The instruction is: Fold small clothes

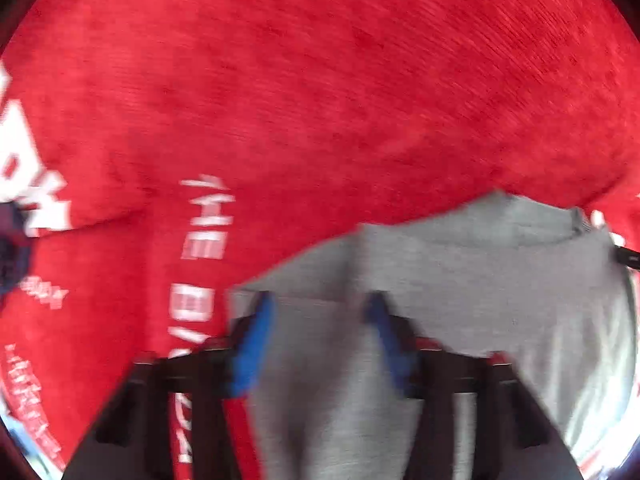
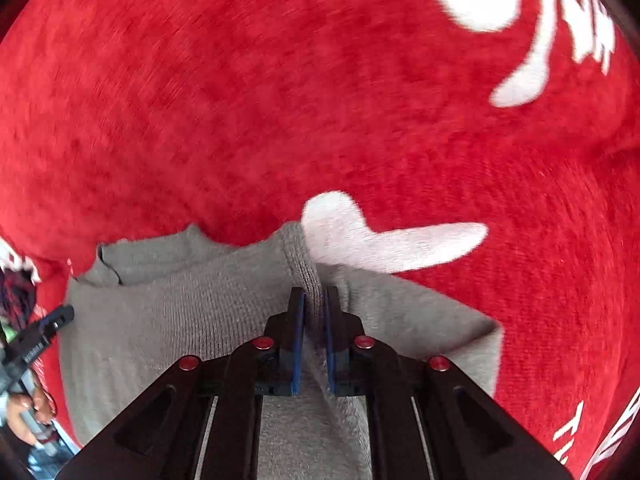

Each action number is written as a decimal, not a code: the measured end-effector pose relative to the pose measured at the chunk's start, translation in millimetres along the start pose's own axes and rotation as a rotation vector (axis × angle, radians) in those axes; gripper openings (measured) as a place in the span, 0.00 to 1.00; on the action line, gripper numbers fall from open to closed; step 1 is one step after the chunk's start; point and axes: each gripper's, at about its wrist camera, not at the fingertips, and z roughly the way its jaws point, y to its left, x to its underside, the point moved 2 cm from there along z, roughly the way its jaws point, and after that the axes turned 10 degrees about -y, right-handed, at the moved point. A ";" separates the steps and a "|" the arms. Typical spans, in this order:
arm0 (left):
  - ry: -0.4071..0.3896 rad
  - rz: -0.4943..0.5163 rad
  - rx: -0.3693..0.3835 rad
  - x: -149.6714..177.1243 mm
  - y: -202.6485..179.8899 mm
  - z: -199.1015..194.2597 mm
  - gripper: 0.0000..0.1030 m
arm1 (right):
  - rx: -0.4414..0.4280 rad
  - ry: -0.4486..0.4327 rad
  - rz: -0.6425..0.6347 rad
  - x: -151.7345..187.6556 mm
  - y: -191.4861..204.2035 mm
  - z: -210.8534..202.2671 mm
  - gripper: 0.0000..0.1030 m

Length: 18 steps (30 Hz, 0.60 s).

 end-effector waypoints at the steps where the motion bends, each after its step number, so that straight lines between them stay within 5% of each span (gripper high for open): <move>1: -0.001 -0.005 -0.001 -0.6 5.0 -3.5 0.59 | 0.050 -0.008 -0.005 -1.6 -3.4 -4.5 0.18; 7: 0.017 -0.012 0.031 7.7 19.2 -34.6 0.59 | -0.022 -0.026 0.072 15.7 -18.0 -42.6 0.19; 13: 0.071 -0.007 0.087 59.1 -3.0 -60.4 0.59 | -0.138 0.019 0.038 80.6 6.6 -79.7 0.19; 18: 0.143 0.010 0.028 102.6 -15.9 -57.9 0.59 | -0.100 0.114 0.042 128.1 0.2 -62.3 0.19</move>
